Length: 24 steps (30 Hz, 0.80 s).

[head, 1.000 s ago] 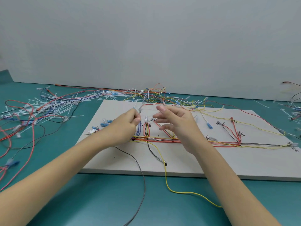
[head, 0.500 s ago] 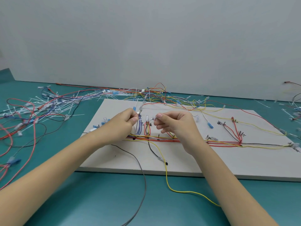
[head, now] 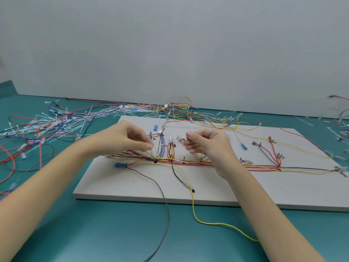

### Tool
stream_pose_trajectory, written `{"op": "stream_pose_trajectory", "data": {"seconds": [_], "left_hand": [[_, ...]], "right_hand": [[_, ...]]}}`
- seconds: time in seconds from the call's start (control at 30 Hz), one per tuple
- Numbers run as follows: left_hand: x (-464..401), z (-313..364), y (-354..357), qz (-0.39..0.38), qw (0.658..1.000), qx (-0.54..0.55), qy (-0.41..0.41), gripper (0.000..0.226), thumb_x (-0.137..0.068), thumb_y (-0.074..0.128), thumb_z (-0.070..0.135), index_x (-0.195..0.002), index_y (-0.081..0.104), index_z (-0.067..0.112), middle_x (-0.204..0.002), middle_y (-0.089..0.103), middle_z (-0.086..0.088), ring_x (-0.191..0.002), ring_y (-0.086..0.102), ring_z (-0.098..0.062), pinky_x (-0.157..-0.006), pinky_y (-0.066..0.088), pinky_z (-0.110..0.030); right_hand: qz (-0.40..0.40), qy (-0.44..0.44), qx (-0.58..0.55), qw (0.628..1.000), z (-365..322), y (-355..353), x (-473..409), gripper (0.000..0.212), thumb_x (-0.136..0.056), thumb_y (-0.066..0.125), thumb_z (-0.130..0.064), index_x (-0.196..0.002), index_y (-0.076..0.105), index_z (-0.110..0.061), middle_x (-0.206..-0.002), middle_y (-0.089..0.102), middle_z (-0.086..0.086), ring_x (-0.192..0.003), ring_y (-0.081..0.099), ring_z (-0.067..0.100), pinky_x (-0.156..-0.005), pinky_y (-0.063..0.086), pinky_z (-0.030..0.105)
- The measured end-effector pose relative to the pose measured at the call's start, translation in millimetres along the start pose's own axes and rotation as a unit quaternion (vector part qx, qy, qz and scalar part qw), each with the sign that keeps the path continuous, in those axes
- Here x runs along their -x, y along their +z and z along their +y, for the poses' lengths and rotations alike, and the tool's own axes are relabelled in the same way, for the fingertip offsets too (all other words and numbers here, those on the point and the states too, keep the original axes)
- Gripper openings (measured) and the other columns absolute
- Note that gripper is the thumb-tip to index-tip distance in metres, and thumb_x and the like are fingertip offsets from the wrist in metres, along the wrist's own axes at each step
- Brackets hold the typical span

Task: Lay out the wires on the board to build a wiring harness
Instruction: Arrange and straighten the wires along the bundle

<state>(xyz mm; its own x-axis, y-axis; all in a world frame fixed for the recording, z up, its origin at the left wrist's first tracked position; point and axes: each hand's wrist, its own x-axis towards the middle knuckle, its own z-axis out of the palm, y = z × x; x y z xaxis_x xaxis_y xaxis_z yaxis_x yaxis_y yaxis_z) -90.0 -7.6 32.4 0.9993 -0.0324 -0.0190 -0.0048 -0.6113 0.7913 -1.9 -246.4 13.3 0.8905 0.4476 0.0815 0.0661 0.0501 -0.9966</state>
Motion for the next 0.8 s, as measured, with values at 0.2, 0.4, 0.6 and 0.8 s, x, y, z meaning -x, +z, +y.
{"op": "stream_pose_trajectory", "data": {"seconds": [0.2,0.4,0.6,0.8], "left_hand": [[-1.1,5.3,13.7,-0.040,0.998,0.040,-0.002,0.034,-0.073,0.064,0.056,-0.086,0.078,0.028,-0.071,0.071,0.003,-0.070,0.059,-0.004,-0.065,0.046,-0.012],[-1.2,9.6,24.2,-0.054,0.995,0.079,-0.002,0.028,-0.071,0.072,0.047,-0.081,0.077,0.021,-0.078,0.073,-0.004,-0.070,0.062,-0.009,-0.067,0.045,-0.022],[-2.7,12.0,31.0,-0.028,0.993,0.116,0.016,0.027,-0.070,0.076,0.043,-0.080,0.077,0.018,-0.074,0.069,-0.003,-0.068,0.056,-0.011,-0.068,0.045,-0.024],[-1.9,16.4,40.7,-0.030,0.978,0.205,0.013,0.030,-0.071,0.079,0.042,-0.080,0.076,0.014,-0.068,0.067,-0.001,-0.058,0.055,-0.010,-0.058,0.048,-0.016]], "right_hand": [[-0.029,0.002,-0.016,0.999,-1.5,3.3,2.7,0.015,-0.089,0.066,-0.008,-0.090,0.070,0.006,-0.075,0.072,0.013,-0.060,0.063,0.016,-0.057,0.055,0.021],[-0.043,0.003,-0.074,0.996,-6.1,2.1,3.8,0.013,-0.089,0.065,-0.008,-0.092,0.071,0.002,-0.078,0.071,0.012,-0.065,0.064,0.016,-0.058,0.054,0.021],[-0.064,-0.001,-0.128,0.990,-8.8,0.6,3.8,0.013,-0.088,0.064,-0.008,-0.094,0.075,-0.006,-0.077,0.070,0.005,-0.067,0.064,0.012,-0.059,0.053,0.020],[-0.082,0.007,-0.126,0.989,-8.6,2.8,4.8,0.015,-0.090,0.061,-0.005,-0.100,0.072,-0.003,-0.077,0.069,0.005,-0.066,0.062,0.011,-0.060,0.053,0.020]]}}
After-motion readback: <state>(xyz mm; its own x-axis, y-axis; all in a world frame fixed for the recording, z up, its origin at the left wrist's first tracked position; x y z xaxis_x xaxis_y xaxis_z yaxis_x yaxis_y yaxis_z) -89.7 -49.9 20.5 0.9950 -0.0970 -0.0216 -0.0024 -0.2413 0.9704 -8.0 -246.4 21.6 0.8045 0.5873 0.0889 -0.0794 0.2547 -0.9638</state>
